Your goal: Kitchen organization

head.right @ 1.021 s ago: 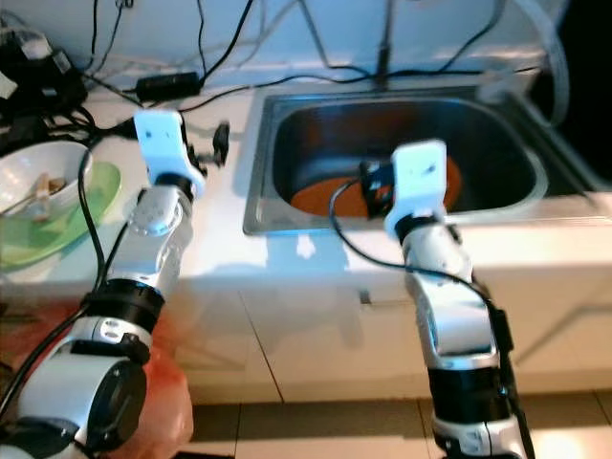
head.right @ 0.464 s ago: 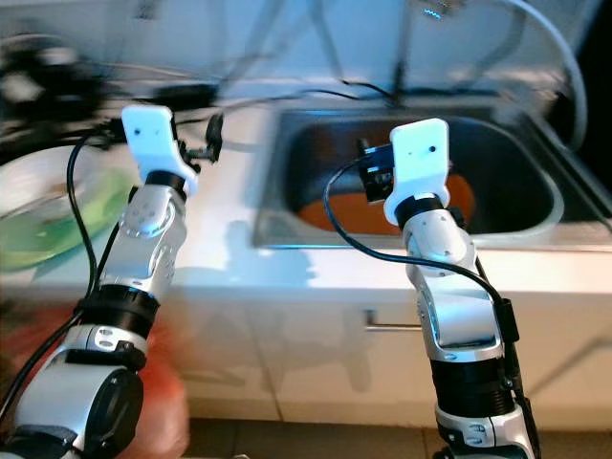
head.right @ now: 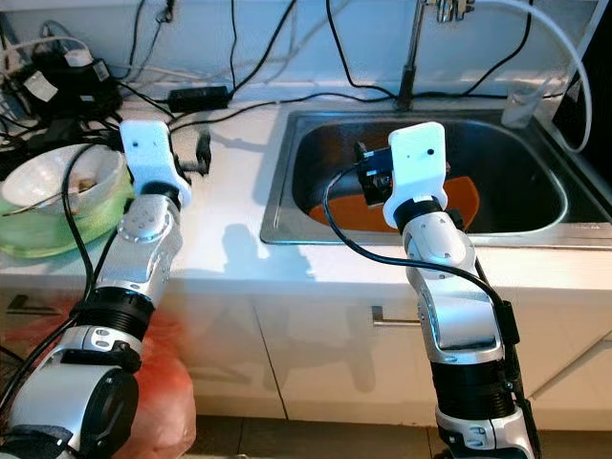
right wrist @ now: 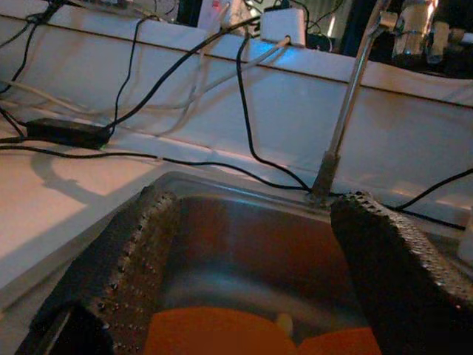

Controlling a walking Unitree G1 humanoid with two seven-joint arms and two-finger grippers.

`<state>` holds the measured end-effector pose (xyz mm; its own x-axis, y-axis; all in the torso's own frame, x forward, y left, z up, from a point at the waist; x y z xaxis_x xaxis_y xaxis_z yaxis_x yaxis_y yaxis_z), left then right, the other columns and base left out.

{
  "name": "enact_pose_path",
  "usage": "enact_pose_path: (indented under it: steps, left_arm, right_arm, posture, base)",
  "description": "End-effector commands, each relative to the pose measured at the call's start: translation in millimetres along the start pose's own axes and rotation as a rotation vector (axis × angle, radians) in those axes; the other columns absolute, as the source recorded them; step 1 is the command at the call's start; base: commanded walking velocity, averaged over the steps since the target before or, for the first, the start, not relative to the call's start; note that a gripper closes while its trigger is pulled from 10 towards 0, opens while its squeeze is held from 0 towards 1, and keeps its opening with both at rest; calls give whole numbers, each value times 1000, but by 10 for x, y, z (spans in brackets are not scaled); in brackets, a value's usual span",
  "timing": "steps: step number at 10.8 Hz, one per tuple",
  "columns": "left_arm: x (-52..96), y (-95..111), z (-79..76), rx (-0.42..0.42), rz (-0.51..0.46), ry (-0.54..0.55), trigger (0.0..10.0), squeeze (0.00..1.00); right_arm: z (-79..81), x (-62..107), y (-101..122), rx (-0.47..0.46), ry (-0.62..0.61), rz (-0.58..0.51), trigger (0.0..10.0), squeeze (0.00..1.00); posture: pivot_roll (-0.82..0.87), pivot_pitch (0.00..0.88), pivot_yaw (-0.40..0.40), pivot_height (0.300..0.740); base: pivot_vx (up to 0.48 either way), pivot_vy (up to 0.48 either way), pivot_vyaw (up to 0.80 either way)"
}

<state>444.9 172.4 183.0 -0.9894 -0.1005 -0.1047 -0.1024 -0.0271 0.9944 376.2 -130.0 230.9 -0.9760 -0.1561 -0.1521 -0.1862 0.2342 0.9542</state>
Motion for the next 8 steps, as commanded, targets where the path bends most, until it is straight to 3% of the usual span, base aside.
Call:
enact_pose_path:
  steps: [1,8]
  left_arm:
    - [-36,4,38,-32,21,16,10000,0]
    - [-81,-238,359,-123,163,127,10000,0]
  right_arm:
    - [28,13,16,0,11,0,10000,0]
    - [5,83,-53,2,11,30,10000,0]
  posture:
    - [-118,0,71,740]
    - [-134,0,83,740]
  base:
    - [0,0,0]
    - [0,0,0]
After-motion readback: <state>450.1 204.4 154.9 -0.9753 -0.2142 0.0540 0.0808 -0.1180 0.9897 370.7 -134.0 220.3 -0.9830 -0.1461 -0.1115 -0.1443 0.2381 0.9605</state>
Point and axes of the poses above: a point about 5 cm out from each wrist's last joint towards the gripper, its own x axis pointing back from the gripper into the wrist, its own y axis along the axis of the wrist's last joint, z = x × y, the point moved 6 cm from there along -x, pointing out of the wrist towards the gripper, and after that the axes turned 3 degrees about x, right-handed, at the moved point
